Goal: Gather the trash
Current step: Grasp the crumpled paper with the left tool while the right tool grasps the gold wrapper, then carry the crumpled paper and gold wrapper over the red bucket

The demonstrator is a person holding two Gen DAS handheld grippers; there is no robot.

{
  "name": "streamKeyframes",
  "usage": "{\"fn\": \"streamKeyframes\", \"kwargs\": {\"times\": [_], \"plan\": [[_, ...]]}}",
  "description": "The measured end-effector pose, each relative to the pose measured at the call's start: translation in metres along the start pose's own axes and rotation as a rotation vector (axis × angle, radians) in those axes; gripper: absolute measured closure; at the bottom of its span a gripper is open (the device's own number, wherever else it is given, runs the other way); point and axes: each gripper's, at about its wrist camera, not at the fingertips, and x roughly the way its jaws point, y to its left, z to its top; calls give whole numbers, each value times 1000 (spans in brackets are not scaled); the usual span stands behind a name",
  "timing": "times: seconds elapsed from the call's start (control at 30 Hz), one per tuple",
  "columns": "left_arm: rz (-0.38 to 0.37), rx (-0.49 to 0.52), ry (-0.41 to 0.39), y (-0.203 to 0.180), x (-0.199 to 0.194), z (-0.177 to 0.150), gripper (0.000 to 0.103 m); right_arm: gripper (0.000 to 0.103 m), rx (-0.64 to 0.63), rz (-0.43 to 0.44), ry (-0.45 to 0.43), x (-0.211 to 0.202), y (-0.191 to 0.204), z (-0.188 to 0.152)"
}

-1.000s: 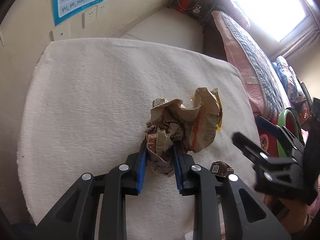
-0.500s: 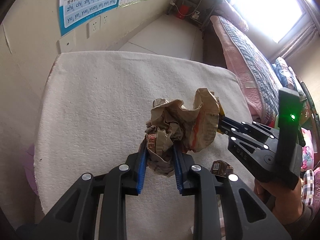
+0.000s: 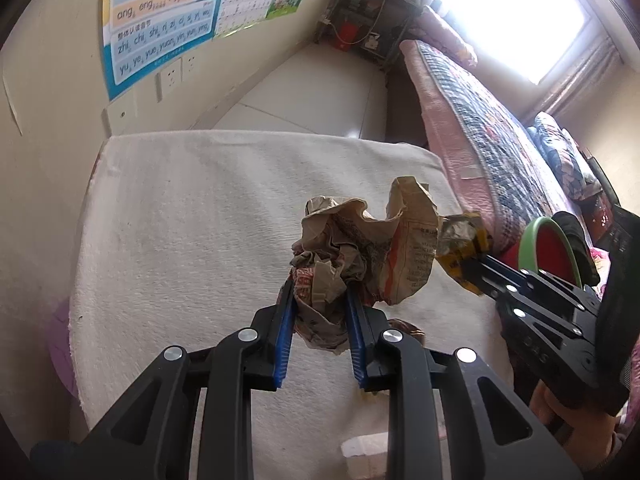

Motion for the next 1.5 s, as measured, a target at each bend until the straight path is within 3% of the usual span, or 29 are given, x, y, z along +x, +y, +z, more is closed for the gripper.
{"fn": "streamKeyframes", "kwargs": {"times": [0.6,1.5], "plan": [[-35,103,-47,-59,-33,-4,81,90,80,-40,-105,-82,-41,-20],[-199,304,-12,-218,-16,0,81,90,295,-205,-203,-159,-179,-61]]}}
